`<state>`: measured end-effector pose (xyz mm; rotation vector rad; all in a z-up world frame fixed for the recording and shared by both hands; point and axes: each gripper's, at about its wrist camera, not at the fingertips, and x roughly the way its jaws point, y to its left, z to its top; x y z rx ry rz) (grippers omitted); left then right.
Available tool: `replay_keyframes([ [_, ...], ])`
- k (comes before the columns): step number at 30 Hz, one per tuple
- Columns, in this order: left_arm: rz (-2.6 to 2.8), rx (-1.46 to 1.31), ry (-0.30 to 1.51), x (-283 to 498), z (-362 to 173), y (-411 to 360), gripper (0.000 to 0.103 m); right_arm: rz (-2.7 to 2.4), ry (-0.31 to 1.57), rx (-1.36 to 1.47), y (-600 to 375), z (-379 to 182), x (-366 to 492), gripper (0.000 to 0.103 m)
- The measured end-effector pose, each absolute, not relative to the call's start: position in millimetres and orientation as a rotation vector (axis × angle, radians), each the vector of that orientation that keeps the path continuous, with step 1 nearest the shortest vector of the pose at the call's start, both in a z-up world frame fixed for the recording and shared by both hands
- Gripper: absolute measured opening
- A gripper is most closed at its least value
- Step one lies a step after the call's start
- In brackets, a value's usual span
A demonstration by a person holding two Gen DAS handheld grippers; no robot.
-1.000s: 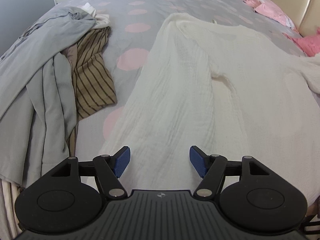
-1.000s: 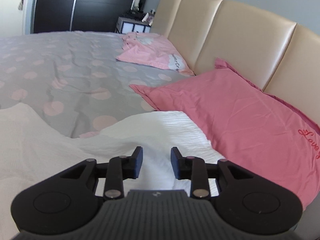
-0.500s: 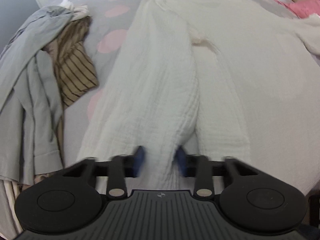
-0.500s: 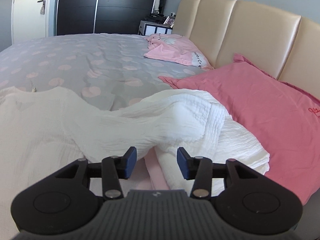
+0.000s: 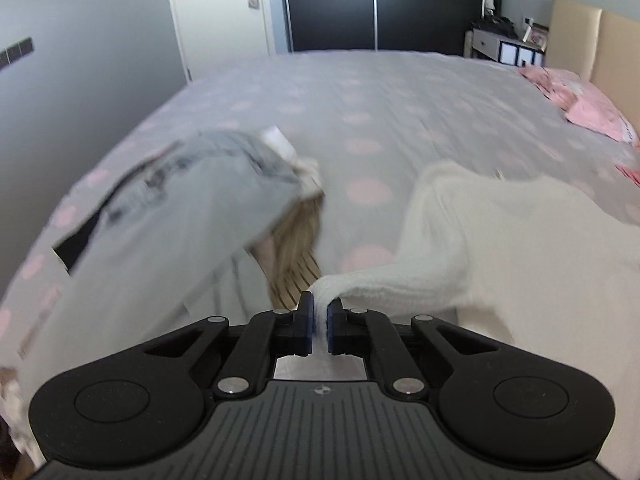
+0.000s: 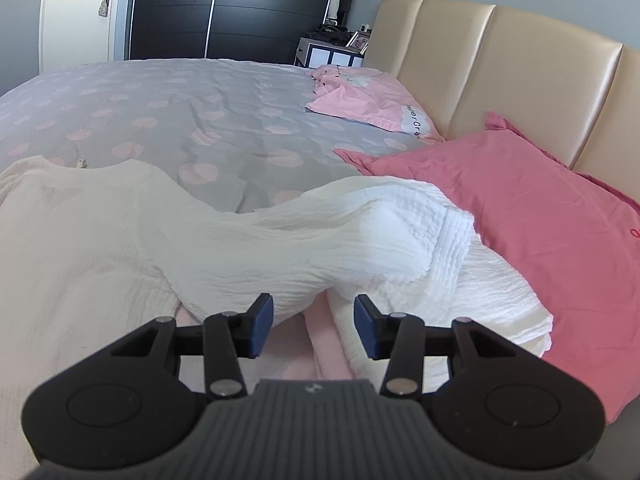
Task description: Fold clothes
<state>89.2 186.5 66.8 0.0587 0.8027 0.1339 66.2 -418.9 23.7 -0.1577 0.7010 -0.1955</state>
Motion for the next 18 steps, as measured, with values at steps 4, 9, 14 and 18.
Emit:
replay_keyframes([
  [4,0.195,0.108,0.783,115,85,208,0.004,-0.193,0.711,-0.174,-415,22,68,0.048],
  [9,0.303,0.108,0.824,144,71,249,0.003,-0.195,0.722,-0.19,-411,21,71,0.048],
  [14,0.373,0.136,0.838,165,47,269,0.003,-0.182,0.739,-0.211,-403,17,79,0.048],
  [18,0.369,0.144,0.851,164,30,262,0.008,-0.138,0.767,-0.235,-393,9,85,0.048],
])
